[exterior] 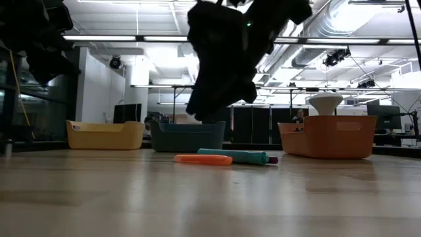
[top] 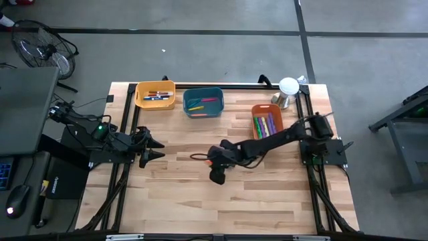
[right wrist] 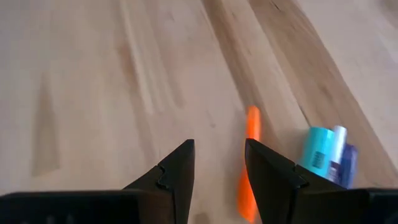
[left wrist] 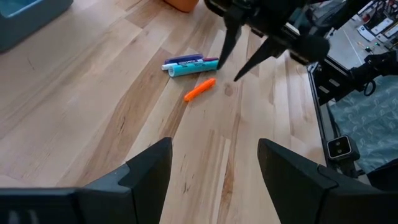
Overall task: Pick & Place Markers
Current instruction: Put the orange pen into the blue bin, then put the blue highlighter pen into the orange bin
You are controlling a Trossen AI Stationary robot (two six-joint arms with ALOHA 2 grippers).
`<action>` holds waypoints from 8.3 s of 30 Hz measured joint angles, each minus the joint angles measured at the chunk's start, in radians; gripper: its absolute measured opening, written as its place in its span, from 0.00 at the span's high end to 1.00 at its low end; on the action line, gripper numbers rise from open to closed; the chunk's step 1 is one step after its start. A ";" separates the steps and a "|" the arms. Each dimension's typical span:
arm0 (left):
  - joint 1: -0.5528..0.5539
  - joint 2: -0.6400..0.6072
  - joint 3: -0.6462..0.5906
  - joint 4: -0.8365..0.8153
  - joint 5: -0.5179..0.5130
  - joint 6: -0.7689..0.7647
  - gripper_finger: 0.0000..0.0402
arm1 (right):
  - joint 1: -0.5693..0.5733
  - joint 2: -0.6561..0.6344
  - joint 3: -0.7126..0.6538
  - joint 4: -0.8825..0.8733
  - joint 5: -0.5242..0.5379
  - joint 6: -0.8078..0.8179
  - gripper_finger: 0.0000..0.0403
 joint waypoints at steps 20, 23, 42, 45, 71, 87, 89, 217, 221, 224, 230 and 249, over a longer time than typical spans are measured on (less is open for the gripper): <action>0.000 0.000 0.000 -0.022 -0.003 0.000 0.42 | -0.059 0.256 0.439 -0.514 -0.088 0.124 0.68; 0.000 0.000 0.000 -0.021 -0.003 0.000 0.42 | -0.062 0.293 0.481 -0.555 -0.097 0.120 0.68; 0.000 0.000 0.000 -0.022 0.007 0.000 0.42 | -0.055 0.327 0.478 -0.548 -0.066 0.097 0.68; 0.000 0.000 0.000 -0.021 0.007 0.000 0.42 | -0.050 0.343 0.478 -0.535 -0.058 0.093 0.68; 0.000 0.000 0.000 -0.051 0.007 0.000 0.42 | -0.039 0.385 0.480 -0.528 -0.124 -0.219 0.68; 0.000 0.000 0.000 -0.052 0.035 -0.001 0.42 | -0.017 0.418 0.481 -0.524 -0.129 -0.218 0.92; 0.000 0.000 0.000 -0.052 0.035 -0.001 0.42 | -0.013 0.418 0.481 -0.523 -0.118 -0.210 0.92; 0.000 0.000 0.000 -0.072 0.024 -0.167 0.42 | -0.674 0.515 0.985 -0.912 -0.428 -0.707 0.76; 0.000 0.000 0.000 -0.072 0.026 -0.168 0.42 | -0.674 0.480 0.986 -0.924 -0.424 -0.667 0.76; 0.000 0.000 0.000 -0.073 0.027 -0.168 0.42 | -0.671 0.437 0.988 -0.937 -0.395 -0.629 0.76; 0.000 0.000 0.000 -0.074 0.026 -0.159 0.42 | -0.648 0.332 0.988 -0.978 -0.365 -0.527 0.76; 0.000 0.001 0.000 -0.077 0.024 -0.149 0.42 | -0.402 0.256 0.985 -1.044 -0.547 -0.192 0.75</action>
